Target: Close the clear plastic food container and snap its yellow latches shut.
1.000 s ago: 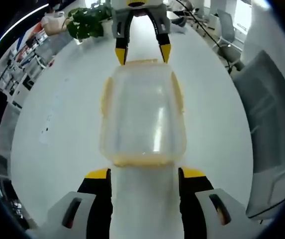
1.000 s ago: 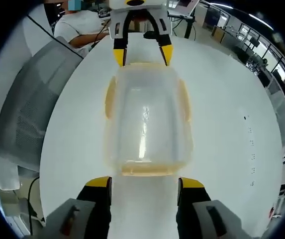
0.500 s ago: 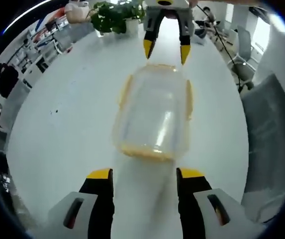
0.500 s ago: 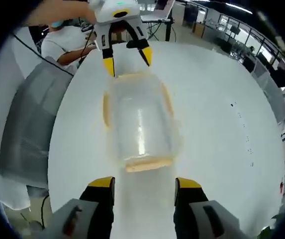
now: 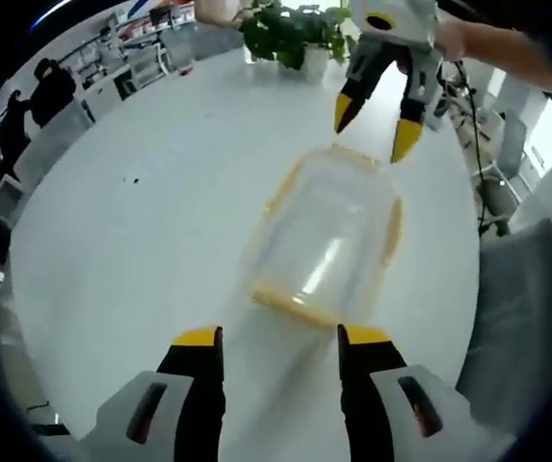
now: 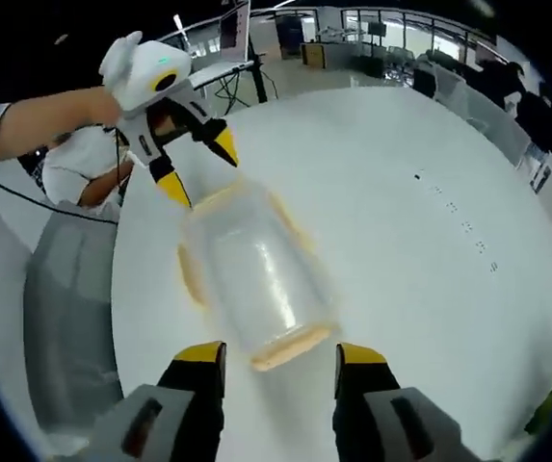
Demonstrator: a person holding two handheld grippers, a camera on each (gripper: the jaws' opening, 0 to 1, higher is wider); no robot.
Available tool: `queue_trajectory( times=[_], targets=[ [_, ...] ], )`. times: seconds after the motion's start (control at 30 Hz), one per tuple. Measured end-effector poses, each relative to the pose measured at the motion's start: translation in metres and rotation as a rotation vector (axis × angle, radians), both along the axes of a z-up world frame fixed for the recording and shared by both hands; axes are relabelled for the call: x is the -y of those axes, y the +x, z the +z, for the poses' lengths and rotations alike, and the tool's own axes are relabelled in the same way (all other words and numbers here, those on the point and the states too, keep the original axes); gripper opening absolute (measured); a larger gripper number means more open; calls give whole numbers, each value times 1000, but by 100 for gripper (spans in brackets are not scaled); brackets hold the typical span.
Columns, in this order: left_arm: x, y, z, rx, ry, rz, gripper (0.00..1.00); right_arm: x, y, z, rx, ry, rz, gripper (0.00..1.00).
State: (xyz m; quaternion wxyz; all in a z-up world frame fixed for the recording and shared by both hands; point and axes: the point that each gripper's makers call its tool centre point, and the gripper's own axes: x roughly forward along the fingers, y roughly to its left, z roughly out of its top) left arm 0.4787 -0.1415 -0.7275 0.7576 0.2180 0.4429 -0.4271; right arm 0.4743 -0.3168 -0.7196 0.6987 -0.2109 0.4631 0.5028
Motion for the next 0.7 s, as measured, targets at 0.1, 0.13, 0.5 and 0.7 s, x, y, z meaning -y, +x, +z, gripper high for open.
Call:
queue_trajectory(
  times=[0.1,0.13,0.5,0.7],
  targets=[
    [2,0,2,-18,-28,69,44,0,2,-2,9,-11,-30,44],
    [2,0,3,-23,-36,86,44,0,2,-2,9,-11,-46,44],
    [10,7,1,-36,-93,272,42,-12,8,-3,-15,37,-168,46],
    [9,7,-2,-64,-106,400,44,-15,9,-7,-32,37,-237,45]
  ],
)
